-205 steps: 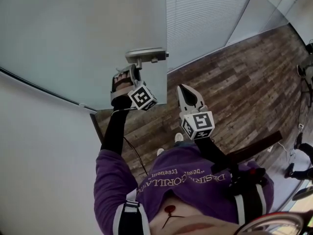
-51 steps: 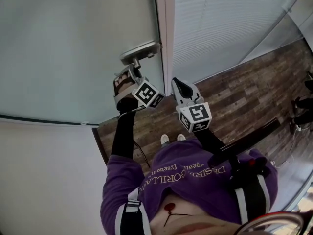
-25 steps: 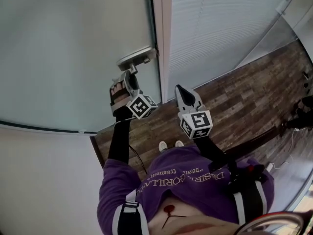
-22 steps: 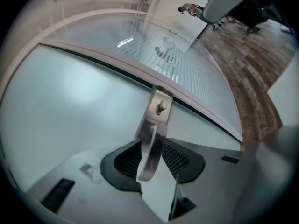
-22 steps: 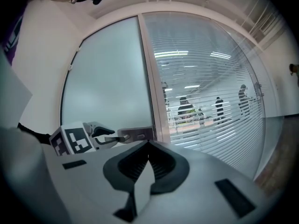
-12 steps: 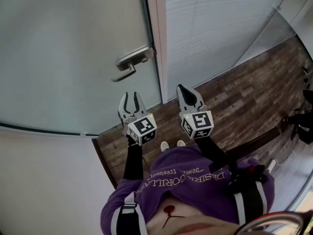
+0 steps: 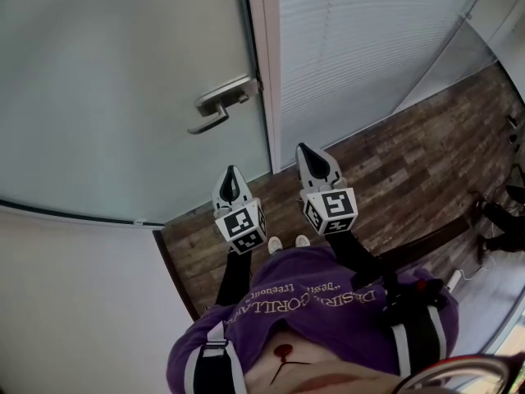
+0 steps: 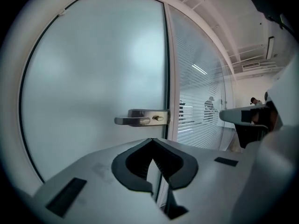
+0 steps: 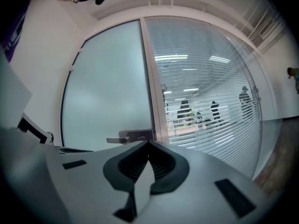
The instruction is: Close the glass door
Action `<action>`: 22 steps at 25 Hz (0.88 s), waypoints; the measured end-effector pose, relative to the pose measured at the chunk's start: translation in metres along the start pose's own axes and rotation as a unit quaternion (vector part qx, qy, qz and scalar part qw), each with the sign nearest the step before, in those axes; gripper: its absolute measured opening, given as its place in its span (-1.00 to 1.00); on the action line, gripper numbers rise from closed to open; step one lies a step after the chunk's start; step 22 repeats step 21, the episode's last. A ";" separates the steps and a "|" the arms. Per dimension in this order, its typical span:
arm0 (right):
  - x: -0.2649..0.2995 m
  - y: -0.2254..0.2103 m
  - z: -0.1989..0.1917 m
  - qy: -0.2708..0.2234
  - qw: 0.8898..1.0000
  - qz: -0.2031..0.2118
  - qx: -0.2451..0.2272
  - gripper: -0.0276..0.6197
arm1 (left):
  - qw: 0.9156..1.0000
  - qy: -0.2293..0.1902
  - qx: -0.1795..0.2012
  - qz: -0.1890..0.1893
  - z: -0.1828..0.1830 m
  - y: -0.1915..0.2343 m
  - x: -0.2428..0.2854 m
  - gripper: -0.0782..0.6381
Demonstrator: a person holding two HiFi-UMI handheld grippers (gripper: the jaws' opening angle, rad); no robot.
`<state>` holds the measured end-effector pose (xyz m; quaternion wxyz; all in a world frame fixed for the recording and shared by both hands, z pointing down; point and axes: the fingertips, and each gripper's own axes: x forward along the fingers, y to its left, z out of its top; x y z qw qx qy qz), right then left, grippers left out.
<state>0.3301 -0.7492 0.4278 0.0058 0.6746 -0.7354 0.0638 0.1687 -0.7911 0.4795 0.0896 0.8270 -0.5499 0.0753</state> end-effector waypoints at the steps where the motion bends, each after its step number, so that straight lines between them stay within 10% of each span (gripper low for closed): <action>1: 0.000 0.000 0.000 0.000 1.000 0.000 0.000 -0.93 | 1.000 0.001 0.004 -0.001 0.000 -0.002 -0.001 -0.78; 22: 0.004 -0.002 0.000 0.006 1.000 0.003 0.000 -0.92 | 0.999 0.025 0.032 0.013 -0.010 0.000 -0.003 -0.78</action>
